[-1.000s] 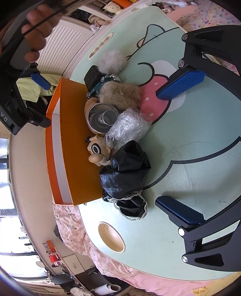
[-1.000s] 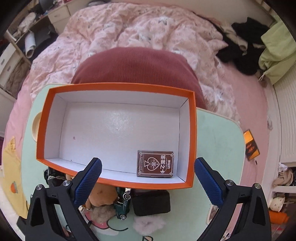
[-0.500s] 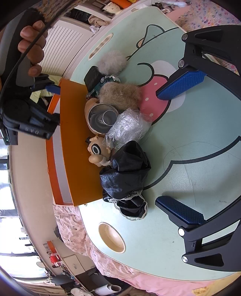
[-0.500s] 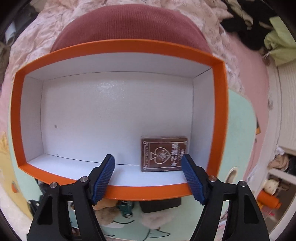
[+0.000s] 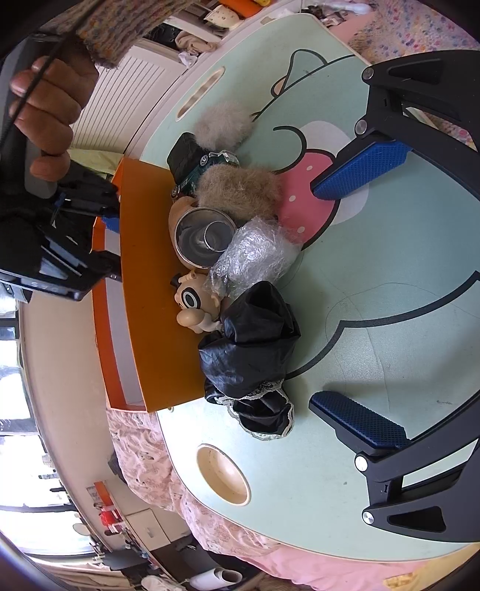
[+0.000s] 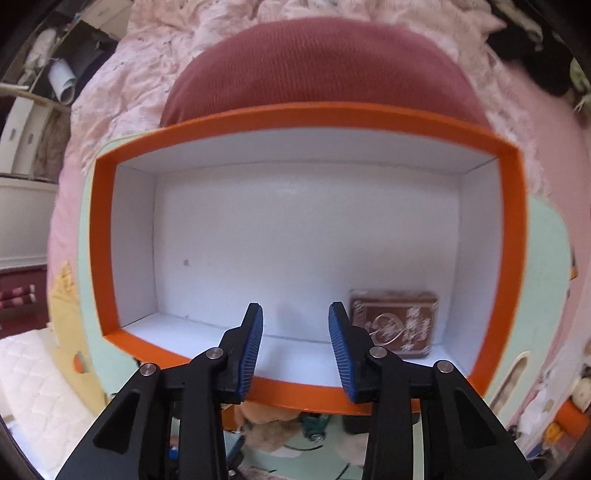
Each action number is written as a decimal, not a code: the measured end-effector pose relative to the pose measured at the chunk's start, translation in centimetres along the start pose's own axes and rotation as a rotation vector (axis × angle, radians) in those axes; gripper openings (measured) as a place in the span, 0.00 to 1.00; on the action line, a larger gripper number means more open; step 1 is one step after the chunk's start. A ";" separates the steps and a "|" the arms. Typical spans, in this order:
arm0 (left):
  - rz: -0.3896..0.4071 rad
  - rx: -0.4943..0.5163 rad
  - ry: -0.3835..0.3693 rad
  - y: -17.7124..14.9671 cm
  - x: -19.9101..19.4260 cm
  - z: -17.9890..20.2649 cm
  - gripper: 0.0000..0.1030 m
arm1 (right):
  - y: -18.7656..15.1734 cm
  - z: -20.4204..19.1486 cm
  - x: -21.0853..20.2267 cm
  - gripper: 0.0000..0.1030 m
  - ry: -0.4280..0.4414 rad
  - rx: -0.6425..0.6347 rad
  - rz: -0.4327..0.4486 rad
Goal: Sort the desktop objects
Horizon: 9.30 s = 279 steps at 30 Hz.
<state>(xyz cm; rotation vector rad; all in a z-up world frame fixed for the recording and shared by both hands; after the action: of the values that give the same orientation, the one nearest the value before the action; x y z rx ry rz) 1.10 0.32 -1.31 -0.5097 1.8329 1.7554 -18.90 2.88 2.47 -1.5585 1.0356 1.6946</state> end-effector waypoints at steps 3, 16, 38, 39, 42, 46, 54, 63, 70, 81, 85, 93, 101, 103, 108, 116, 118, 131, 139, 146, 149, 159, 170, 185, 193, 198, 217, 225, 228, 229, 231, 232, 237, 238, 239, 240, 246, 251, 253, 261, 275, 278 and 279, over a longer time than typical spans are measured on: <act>0.000 -0.001 0.000 0.1 0.3 -0.2 1.00 | 0.1 0.7 -2.3 0.64 -0.041 -0.013 0.051; 0.002 0.002 0.000 0.1 0.2 0.0 1.00 | -0.6 1.4 3.5 0.88 -0.256 -0.011 -0.091; 0.004 -0.001 -0.003 0.0 -0.1 0.0 1.00 | 0.2 1.8 -1.1 0.01 -0.249 0.021 0.019; 0.004 -0.001 -0.003 0.0 -0.1 0.0 1.00 | 0.3 1.6 -1.1 0.05 -0.234 0.018 0.009; 0.004 -0.001 -0.003 0.0 -0.1 0.0 1.00 | -0.2 2.1 -0.9 0.66 -0.278 0.023 -0.020; 0.004 -0.001 -0.004 0.0 -0.1 0.0 1.00 | 0.0 2.1 0.0 0.68 -0.376 0.009 -0.023; 0.006 0.004 -0.001 0.1 0.1 -0.2 1.00 | -1.2 2.6 3.4 0.65 -0.164 0.138 -0.149; 0.004 0.000 -0.004 0.0 0.2 -0.5 1.00 | -3.6 1.3 1.9 0.53 -0.147 0.117 -0.086; 0.004 0.000 -0.004 0.0 0.2 -0.5 1.00 | -5.6 -0.5 -5.7 0.53 -0.058 0.078 0.142; 0.004 0.000 -0.004 -0.1 0.2 -0.6 1.00 | -12.8 2.3 -4.8 0.53 0.042 -0.045 0.221; 0.004 0.000 -0.005 -0.1 0.2 -0.6 1.00 | -16.0 2.0 -1.7 0.54 0.042 -0.060 0.223; 0.004 0.001 -0.004 -0.1 0.1 -0.7 1.00 | -17.5 -0.2 0.7 0.61 0.015 -0.118 0.264; 0.004 0.000 -0.005 -0.2 0.2 -0.8 1.00 | -18.5 0.8 -1.9 0.78 0.119 -0.002 0.602; 0.004 0.000 -0.005 -0.2 0.2 -0.8 1.00 | -20.0 1.8 -2.2 0.80 0.100 0.023 0.671; 0.004 0.000 -0.006 -0.2 0.2 -0.8 1.00 | -24.1 3.4 -1.5 0.84 0.065 0.039 0.787; 0.004 0.001 -0.006 -0.3 0.2 -0.7 1.00 | -26.0 3.0 0.8 0.98 -0.078 -0.096 0.808; 0.004 0.003 -0.005 -0.3 0.2 -0.6 1.00 | -25.9 2.3 1.0 1.00 -0.056 -0.149 0.810; 0.005 0.004 -0.004 -0.3 0.1 -0.5 1.00 | -25.9 2.7 0.9 1.00 -0.036 -0.144 0.819; -0.008 -0.040 -0.169 0.1 -1.3 -0.3 1.00 | -25.8 2.5 1.0 1.00 -0.030 -0.138 0.820; 0.060 -0.143 -0.378 4.9 -4.1 -0.9 1.00 | -25.8 2.6 1.0 1.00 -0.026 -0.134 0.820; 0.006 -0.196 -0.467 7.1 -2.9 -1.0 1.00 | -25.8 2.6 1.0 1.00 -0.025 -0.133 0.821; -0.098 -0.228 -0.393 9.6 3.1 -1.5 1.00 | -25.8 2.5 1.1 1.00 -0.019 -0.125 0.822; -0.070 -0.260 -0.377 9.4 1.3 -3.7 1.00 | -25.9 2.5 1.1 1.00 -0.016 -0.122 0.823; -0.031 -0.062 0.007 -0.3 -1.7 -3.7 1.00 | -25.9 2.5 1.2 1.00 -0.011 -0.116 0.824; -0.014 -0.014 0.033 -1.6 -0.8 -2.1 1.00 | -26.1 2.1 1.1 1.00 -0.012 -0.118 0.826; 0.012 -0.004 0.019 -1.6 -0.7 -2.1 1.00 | -26.1 2.0 1.1 1.00 -0.008 -0.115 0.827; 0.043 0.013 -0.004 -1.2 -0.8 -1.6 1.00 | -25.3 1.3 1.2 1.00 -0.008 -0.109 0.827; 0.042 0.011 -0.005 -1.2 -0.8 -1.6 1.00 | -24.8 0.9 1.0 0.98 -0.005 -0.110 0.843; 0.042 0.010 -0.006 -1.2 -0.7 -1.6 1.00 | -25.0 0.1 0.4 0.96 -0.007 -0.144 0.882; 0.042 0.010 -0.005 -1.2 -0.7 -1.6 1.00 | -24.9 -0.2 0.4 0.96 -0.007 -0.157 0.887; 0.042 0.009 -0.006 -1.2 -0.7 -1.6 1.00 | -24.5 -0.7 0.3 0.96 -0.007 -0.176 0.888; 0.042 0.009 -0.006 -1.2 -0.7 -1.6 1.00 | -24.0 -0.9 0.2 0.96 -0.004 -0.182 0.886; 0.042 0.009 -0.006 -1.2 -0.7 -1.6 1.00 | -22.2 -1.4 0.4 0.83 0.007 -0.176 0.872; 0.042 0.009 -0.006 -1.2 -0.7 -1.6 1.00 | -22.0 -1.5 0.8 0.70 0.004 -0.176 0.855; 0.042 0.009 -0.006 -1.2 -0.7 -1.6 1.00 | -22.0 -1.6 1.0 0.62 0.010 -0.175 0.846; 0.042 0.009 -0.006 -1.2 -0.7 -1.6 1.00 | -22.3 -1.5 1.0 0.56 0.022 -0.171 0.854; 0.042 0.009 -0.006 -1.2 -0.7 -1.6 1.00 | -24.9 -0.5 -0.2 0.55 0.048 -0.132 0.980; 0.043 -0.006 0.021 -1.2 -0.9 -1.8 1.00 | -26.0 0.6 -0.8 0.55 0.093 -0.077 1.026; 0.043 -0.034 0.042 -1.1 -1.2 -2.7 1.00 | -25.8 0.6 -0.8 0.55 0.094 -0.077 1.018; 0.113 -0.174 0.008 2.6 -3.1 -6.3 0.99 | -25.7 0.4 -0.6 0.55 0.092 -0.091 1.005; 0.006 -0.185 -0.026 3.8 1.1 -6.7 0.41 | -26.0 1.0 -0.9 0.55 0.114 -0.061 1.016; 0.034 -0.179 -0.011 3.7 -0.2 -7.1 0.37 | -26.1 1.1 -0.9 0.55 0.118 -0.052 1.016; 0.044 -0.186 -0.016 3.7 -0.6 -7.3 0.36 | -26.1 1.1 -1.0 0.55 0.120 -0.049 1.016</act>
<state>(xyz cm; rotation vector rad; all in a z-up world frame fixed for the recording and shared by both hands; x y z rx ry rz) -1.59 -6.69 2.00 -0.5280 1.6906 1.9657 2.75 17.22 -0.24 -1.2160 2.0875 2.2583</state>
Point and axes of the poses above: each gripper's, at about its wrist camera, not at the fingertips, and x roughly the way its jaws point, z to its right, y to its top, the point moved 3 cm from there along x, roughly the way its jaws point, and after that the axes turned 9 degrees about z, right-handed, at the moved point
